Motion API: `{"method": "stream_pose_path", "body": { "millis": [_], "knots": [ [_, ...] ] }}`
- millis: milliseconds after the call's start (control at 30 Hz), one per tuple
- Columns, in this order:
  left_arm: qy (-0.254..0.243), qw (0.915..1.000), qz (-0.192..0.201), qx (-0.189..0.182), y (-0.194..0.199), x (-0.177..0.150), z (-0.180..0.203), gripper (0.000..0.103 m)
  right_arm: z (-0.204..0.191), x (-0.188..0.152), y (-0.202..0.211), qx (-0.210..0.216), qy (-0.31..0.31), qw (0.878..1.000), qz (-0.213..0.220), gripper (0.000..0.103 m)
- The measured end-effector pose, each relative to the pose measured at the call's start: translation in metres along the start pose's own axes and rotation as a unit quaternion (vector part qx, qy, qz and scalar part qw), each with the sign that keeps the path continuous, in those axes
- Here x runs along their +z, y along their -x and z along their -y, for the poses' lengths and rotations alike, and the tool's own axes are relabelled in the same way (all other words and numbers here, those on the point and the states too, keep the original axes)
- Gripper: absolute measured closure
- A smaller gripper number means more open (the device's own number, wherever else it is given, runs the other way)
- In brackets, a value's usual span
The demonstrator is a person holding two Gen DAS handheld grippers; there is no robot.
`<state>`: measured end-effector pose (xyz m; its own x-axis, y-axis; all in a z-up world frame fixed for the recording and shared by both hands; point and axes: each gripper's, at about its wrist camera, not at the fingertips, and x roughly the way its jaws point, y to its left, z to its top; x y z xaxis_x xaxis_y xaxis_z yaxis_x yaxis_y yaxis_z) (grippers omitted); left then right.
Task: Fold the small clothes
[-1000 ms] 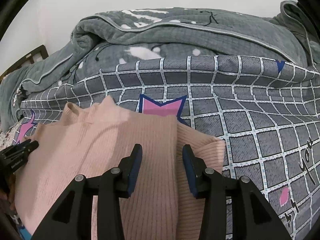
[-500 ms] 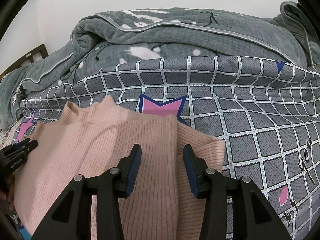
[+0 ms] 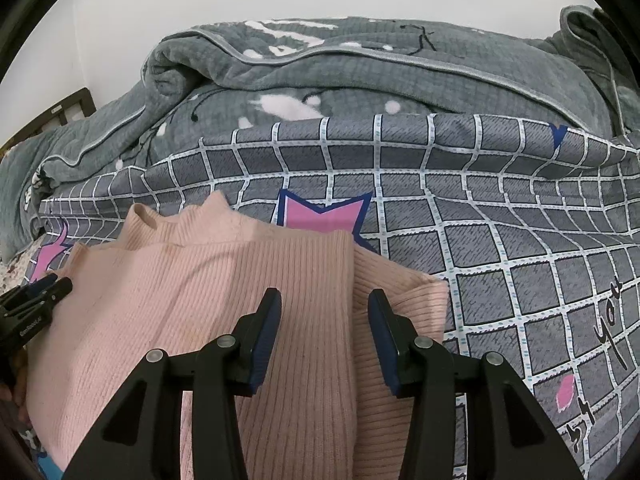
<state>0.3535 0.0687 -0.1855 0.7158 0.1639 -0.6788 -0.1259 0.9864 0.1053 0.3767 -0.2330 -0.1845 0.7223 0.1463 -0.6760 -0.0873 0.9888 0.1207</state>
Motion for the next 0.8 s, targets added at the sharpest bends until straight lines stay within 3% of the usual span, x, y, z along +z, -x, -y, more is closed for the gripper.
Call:
{"method": "stream_pose_path", "body": {
  "millis": [67,267,533,600,667,800],
  "knots": [
    [0.005,0.9999,0.009,0.001,0.004,0.001,-0.002,0.069,0.002,0.0,0.003,-0.004,-0.006,1.0,0.007,0.059],
    [0.019,0.9992,0.036,0.004,0.013,0.002,-0.007,0.069,0.017,-0.002,0.044,-0.032,-0.051,0.993,0.101,0.058],
    [0.033,0.9962,0.078,-0.021,0.028,0.001,-0.014,0.069,0.013,0.0,0.055,-0.017,-0.035,0.992,0.121,0.058],
    [0.045,0.9955,0.076,-0.033,0.031,0.001,-0.022,0.069,0.015,0.003,0.057,-0.011,-0.037,0.993,0.115,0.058],
    [0.067,0.9945,0.062,-0.05,0.039,0.003,-0.037,0.068,0.021,0.01,0.062,0.006,-0.041,0.996,0.081,0.058],
    [0.071,0.9925,0.031,-0.094,0.052,-0.006,-0.056,0.06,0.028,0.007,0.081,0.017,-0.035,0.998,0.047,0.058]
  ]
}}
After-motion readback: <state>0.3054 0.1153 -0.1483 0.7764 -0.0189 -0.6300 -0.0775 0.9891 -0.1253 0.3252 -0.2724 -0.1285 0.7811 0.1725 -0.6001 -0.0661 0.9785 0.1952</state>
